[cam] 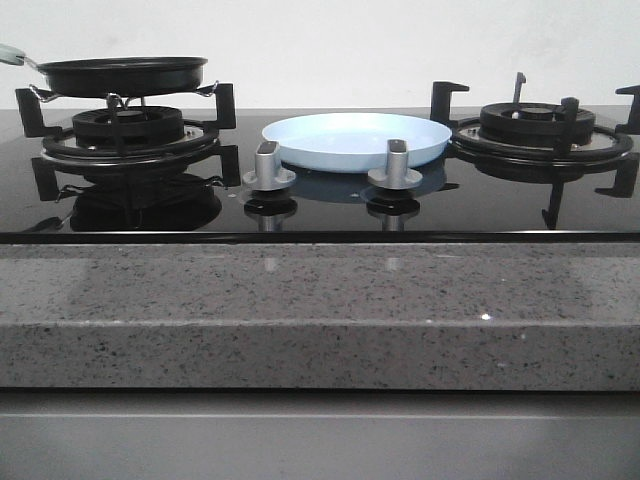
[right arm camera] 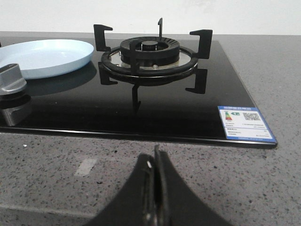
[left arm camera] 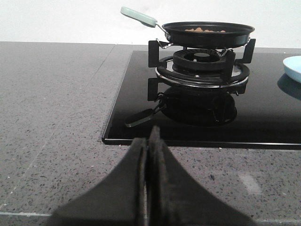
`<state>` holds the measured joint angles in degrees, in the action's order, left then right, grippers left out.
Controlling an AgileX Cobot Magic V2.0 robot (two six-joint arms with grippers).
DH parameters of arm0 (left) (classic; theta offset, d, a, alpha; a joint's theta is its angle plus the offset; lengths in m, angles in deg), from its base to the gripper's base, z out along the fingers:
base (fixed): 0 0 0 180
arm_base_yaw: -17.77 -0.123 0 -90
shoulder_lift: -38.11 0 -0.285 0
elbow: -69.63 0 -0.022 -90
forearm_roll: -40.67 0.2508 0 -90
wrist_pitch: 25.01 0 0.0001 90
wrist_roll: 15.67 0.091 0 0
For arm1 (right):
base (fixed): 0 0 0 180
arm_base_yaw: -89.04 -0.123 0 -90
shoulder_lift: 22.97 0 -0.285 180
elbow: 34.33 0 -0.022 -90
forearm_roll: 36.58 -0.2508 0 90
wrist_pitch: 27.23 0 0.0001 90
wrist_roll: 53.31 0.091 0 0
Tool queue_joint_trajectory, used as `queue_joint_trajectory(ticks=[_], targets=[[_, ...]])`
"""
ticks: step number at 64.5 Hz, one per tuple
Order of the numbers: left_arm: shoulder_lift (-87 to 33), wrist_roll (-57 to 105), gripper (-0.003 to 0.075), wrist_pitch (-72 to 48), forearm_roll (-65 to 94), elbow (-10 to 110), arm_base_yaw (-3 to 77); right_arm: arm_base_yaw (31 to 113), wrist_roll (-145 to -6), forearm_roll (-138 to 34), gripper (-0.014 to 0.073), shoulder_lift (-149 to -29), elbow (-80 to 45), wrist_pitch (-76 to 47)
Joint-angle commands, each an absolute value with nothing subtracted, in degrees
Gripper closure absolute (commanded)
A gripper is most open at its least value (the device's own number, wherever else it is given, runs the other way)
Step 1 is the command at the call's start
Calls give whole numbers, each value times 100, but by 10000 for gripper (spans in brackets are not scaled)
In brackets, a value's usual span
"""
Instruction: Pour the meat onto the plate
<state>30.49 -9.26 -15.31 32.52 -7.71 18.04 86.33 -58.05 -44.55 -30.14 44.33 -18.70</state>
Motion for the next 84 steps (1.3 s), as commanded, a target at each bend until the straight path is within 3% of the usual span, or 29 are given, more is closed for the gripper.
queue_joint_trajectory(ticks=[1,26,37,58,77,84], targets=[[3146,-955,741,-2046,3196,-809,1833,8661,-5815,-4464,664,-2920,4415,-2291],[3146,-971,741,-2449,3167,-759,1833,8661,-5815,-4464,664,-2920,4404,-2546],[3052,-1112,741,-2322,3126,154,1833,8661,-5821,-4383,663,-2970,3763,-2466],[885,-1153,741,-1591,3222,2220,1833,8661,-5821,-4383,654,-4527,1724,-1547],[-334,-1153,740,-1715,3222,2764,1833,8661,-5821,-4388,648,-5834,1023,-1558],[-337,-1153,698,-1741,3222,2764,1833,8661,-5821,-4388,562,-5864,1023,-1565]])
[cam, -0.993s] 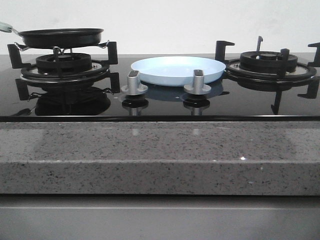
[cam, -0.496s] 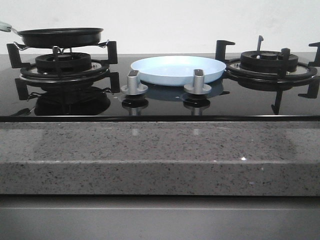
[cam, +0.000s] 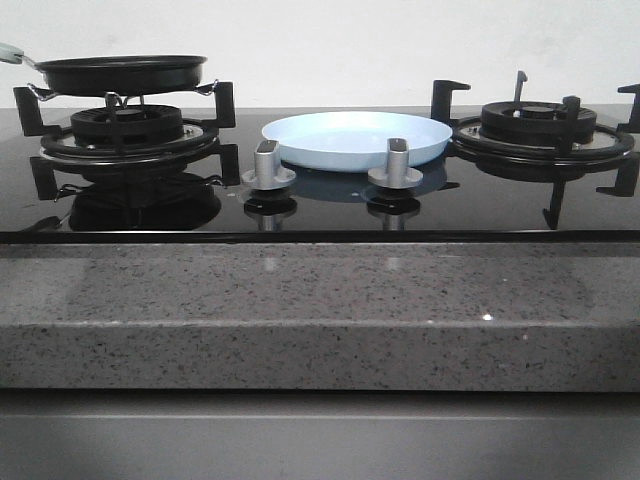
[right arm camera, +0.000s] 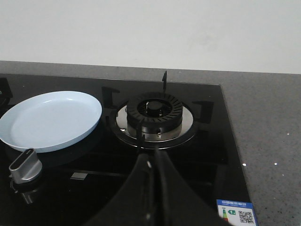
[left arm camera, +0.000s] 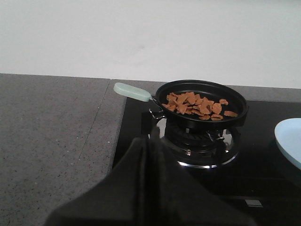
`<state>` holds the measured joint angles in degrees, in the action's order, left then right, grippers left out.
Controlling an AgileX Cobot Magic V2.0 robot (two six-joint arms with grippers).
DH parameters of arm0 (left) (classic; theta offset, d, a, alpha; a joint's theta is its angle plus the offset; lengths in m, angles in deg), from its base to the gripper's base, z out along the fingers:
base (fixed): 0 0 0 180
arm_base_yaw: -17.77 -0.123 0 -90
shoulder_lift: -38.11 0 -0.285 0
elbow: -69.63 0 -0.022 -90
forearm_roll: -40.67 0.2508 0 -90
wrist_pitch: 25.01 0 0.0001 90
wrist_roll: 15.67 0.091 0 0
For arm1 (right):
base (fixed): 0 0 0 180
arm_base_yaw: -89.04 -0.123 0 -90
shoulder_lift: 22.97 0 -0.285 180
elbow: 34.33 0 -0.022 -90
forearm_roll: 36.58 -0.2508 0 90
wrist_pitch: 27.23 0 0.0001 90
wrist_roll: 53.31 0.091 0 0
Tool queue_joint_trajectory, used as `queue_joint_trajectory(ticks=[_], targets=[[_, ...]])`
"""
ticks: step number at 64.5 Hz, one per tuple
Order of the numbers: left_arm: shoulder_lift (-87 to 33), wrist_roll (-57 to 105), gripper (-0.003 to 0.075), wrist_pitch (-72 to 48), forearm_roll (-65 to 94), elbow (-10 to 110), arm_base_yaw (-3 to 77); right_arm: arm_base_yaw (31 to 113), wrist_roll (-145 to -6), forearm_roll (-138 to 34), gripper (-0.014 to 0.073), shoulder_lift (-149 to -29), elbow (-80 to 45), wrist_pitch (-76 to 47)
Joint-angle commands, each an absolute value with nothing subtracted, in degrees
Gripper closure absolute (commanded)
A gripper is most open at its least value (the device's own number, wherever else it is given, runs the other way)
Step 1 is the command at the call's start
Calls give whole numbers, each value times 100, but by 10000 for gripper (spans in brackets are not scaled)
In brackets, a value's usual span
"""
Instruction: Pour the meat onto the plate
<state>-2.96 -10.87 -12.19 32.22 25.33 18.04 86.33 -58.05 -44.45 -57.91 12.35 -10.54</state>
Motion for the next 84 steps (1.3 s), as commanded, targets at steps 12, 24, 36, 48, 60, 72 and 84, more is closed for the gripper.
queue_joint_trajectory(ticks=[12,24,36,48,60,72,84], targets=[[-337,-1153,296,-1750,3222,2764,1833,8661,-5821,-4388,128,-5864,1023,-1579],[-337,-1153,45,-1750,3222,2764,1833,8661,-5821,-4388,-38,-5864,1023,-1590],[-337,-1153,125,-1740,3222,2764,1833,8661,-5821,-4394,-38,-5920,1061,-1713],[-337,-1153,160,-1740,3222,2764,1833,8661,-5821,-4504,-38,-6456,823,-1602],[-337,-1153,177,-1740,3222,2764,1833,8622,-5821,-4527,-38,-7765,-100,-1023],[-337,-1153,178,-1740,3222,2764,1833,8321,-5821,-4584,-38,-9110,-1172,-484],[-337,-1153,177,-1740,3222,2764,1833,7792,-5821,-4608,-38,-10430,-2504,449]])
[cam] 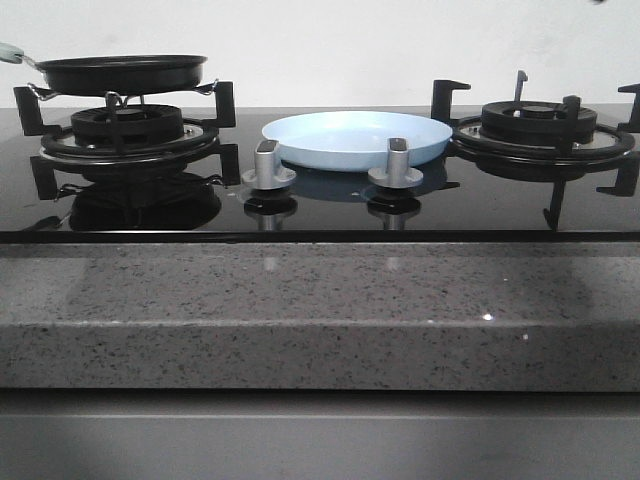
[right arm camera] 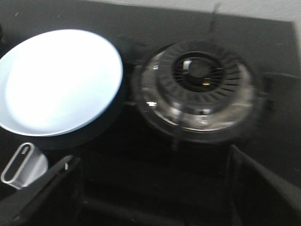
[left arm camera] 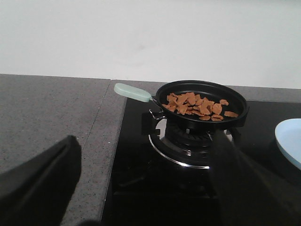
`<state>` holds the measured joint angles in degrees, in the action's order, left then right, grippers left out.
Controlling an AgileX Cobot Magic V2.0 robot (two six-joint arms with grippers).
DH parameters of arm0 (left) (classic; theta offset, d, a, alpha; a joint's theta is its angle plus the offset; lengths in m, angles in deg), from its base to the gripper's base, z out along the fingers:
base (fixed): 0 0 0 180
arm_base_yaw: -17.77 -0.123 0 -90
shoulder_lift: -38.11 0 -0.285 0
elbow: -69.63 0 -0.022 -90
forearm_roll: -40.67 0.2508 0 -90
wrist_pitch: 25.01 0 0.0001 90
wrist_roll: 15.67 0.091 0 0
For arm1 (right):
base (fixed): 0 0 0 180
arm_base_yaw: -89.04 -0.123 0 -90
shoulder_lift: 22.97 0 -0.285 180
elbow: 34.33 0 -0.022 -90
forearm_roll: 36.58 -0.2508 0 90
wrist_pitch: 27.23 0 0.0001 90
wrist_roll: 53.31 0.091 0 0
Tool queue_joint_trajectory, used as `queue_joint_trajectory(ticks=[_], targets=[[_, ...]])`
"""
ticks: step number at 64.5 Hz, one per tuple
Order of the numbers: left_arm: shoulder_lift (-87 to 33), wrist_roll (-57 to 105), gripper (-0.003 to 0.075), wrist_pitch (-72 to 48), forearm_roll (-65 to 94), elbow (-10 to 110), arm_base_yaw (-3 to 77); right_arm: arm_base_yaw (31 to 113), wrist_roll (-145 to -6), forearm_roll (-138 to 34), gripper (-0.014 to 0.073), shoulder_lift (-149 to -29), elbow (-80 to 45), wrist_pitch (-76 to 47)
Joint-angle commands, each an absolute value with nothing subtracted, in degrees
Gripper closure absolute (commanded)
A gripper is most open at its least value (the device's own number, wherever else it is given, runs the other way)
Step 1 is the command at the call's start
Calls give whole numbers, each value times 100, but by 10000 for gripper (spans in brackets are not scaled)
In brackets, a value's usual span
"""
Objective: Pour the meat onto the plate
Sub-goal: 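Lower the right gripper to the rim of the light blue plate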
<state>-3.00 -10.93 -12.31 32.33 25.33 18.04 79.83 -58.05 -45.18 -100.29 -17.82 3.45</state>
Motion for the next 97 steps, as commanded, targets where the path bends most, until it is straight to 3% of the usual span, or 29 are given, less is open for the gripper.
queue_joint_trajectory(ticks=[1,26,43,53,72,97], targets=[[-337,-1153,177,-1740,3222,2764,1833,7759,-5821,-4608,-38,-10534,-2678,564],[-337,-1153,177,-1740,3222,2764,1833,7488,-5821,-4667,-38,-13190,-5871,2687],[-337,-1153,177,-1740,3222,2764,1833,7488,-5821,-4667,-37,-14442,-7308,3290],[-337,-1153,177,-1740,3222,2764,1833,7505,-5821,-4708,-26,-14830,-7689,3441],[-337,-1153,177,-1750,3222,2764,1833,7526,-5821,-4689,89,-15000,-7814,3442],[-337,-1153,177,-1750,3222,2764,1833,7526,-5821,-4689,90,-15093,-7814,3478]])
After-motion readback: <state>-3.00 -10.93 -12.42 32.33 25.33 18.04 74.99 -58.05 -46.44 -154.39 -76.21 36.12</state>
